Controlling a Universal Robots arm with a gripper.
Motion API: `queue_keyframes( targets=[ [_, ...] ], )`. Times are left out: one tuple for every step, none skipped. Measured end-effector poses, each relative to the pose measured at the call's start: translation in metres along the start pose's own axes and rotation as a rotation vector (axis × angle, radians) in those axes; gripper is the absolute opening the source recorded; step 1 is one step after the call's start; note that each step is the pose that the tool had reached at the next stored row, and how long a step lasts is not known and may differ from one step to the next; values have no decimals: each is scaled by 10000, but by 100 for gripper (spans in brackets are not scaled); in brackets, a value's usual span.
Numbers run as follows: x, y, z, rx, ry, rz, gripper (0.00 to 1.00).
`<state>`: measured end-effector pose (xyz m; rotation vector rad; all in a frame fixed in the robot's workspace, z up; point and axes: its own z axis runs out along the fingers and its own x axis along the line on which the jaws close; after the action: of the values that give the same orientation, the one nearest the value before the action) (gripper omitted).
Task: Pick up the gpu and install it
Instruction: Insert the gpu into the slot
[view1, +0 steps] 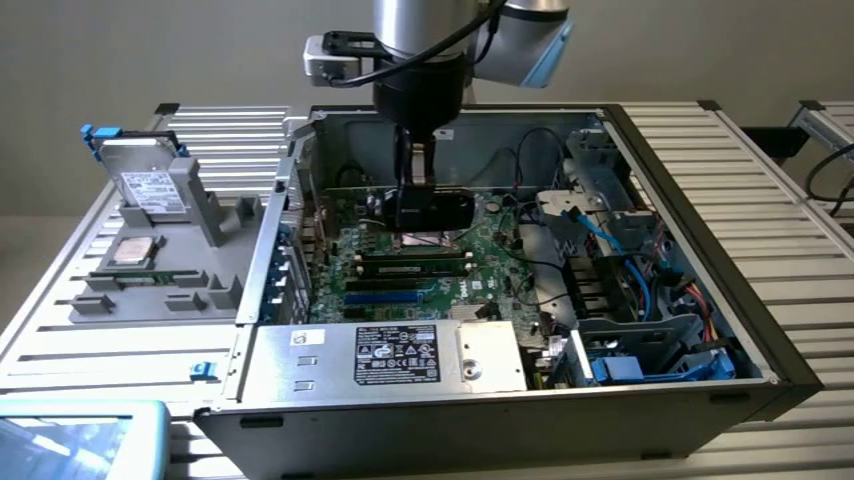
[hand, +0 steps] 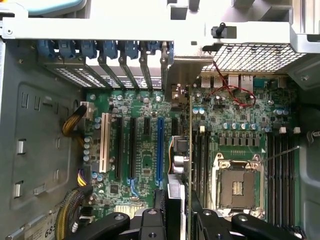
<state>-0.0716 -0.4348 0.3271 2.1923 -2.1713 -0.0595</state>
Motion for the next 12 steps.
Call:
queue_keyframes(
  targets=[
    [6,3,9,-2,1,0,29],
    [12,7,18,-3,1,0,29],
    [20,10,26,-5,1,0,29],
    [29,13,35,-6,-1,0,29],
    [38,16,43,-9,-1,1,29],
    [44,18,50,-11,-2,1,29],
    [50,19,55,-16,-2,0,29],
    [57,19,63,-22,-2,-1,29],
    [64,20,73,-23,-2,0,29],
    [69,23,85,-24,-2,0,29],
    [75,25,99,-24,0,0,29],
    [80,28,114,-24,-1,0,29]
  ],
)
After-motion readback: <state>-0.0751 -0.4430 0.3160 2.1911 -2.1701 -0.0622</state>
